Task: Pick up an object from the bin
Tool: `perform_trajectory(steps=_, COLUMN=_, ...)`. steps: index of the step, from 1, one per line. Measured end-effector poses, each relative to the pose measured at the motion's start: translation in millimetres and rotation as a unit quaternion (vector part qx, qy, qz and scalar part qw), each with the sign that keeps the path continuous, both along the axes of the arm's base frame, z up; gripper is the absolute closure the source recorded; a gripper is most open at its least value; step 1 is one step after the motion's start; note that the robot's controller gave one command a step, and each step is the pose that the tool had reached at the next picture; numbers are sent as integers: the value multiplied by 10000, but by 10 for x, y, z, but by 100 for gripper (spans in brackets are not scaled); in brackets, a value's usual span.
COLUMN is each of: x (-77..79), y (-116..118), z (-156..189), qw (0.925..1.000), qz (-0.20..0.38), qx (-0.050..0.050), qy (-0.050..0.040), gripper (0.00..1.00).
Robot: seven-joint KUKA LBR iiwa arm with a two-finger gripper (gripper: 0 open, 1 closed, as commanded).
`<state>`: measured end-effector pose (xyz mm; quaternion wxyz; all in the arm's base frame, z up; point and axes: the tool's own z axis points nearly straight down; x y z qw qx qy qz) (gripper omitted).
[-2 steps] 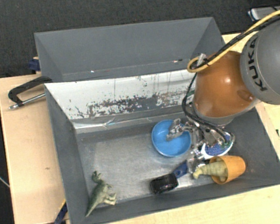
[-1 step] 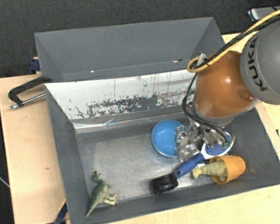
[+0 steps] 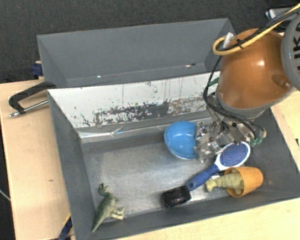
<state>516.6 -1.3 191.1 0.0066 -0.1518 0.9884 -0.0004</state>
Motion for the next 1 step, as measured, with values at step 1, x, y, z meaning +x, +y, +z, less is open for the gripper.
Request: perform_trajectory(steps=1, x=19, y=302, z=444, qw=9899, qz=1417, qx=-11, qy=15, gripper=100)
